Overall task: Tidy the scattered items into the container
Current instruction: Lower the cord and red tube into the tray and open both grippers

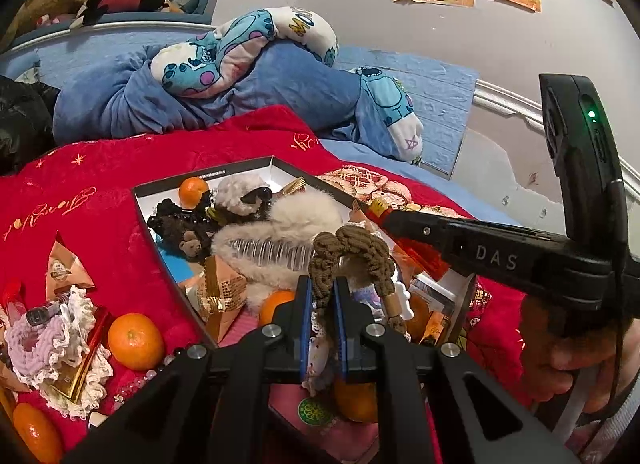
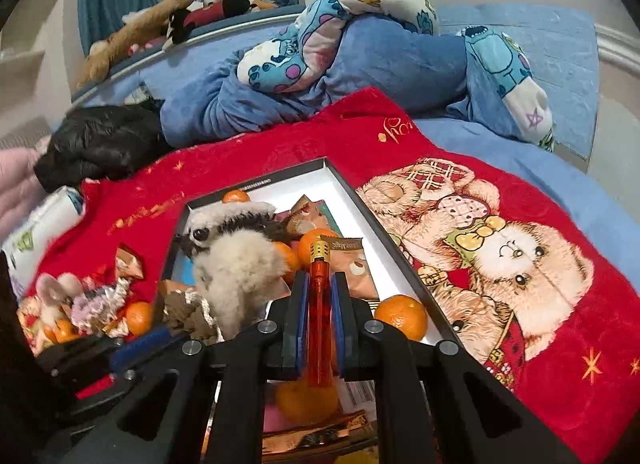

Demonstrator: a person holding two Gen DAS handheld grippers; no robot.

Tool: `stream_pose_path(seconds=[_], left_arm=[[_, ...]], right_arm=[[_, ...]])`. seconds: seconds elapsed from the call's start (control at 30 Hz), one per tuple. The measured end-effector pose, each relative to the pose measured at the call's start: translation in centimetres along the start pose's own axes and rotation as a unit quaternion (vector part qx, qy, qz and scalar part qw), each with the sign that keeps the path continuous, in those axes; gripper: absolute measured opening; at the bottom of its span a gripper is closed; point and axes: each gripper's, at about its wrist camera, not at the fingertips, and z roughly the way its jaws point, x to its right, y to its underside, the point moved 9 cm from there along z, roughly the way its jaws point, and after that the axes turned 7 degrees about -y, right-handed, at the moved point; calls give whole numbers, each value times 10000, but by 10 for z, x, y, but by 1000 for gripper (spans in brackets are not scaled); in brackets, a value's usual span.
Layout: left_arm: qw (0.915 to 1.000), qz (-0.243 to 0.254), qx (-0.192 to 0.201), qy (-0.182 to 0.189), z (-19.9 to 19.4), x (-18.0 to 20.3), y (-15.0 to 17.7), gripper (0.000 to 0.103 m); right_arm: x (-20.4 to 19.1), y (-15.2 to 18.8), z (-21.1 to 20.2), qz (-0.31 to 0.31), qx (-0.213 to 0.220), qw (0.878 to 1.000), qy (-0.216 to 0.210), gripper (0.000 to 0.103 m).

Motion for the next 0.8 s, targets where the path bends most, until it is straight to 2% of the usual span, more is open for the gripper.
stream_pose_path(seconds=[0.1, 0.5, 0.67, 0.73, 0.77, 0.8], left_arm=[[10000, -40, 15, 5, 0, -1, 0, 11], [9999, -100, -21, 9, 0, -5, 2, 11], [10000, -48, 11, -7, -1, -3, 2, 11], [10000, -34, 6, -33, -1, -3, 1, 18], [10000, -34, -2, -34, 0, -3, 1, 29], [10000, -35, -23, -16, 1, -2, 1, 48]], right_arm=[[3, 1, -1, -66, -15, 10000, 51, 11], [9, 6, 2, 355, -133, 9989, -287, 11], [9, 2, -2, 456, -22, 9980, -429, 14], [10, -1, -4, 509, 48, 9977, -439, 15], [10, -1, -4, 516, 48, 9977, -443, 15], [10, -1, -4, 529, 27, 9977, -426, 16]])
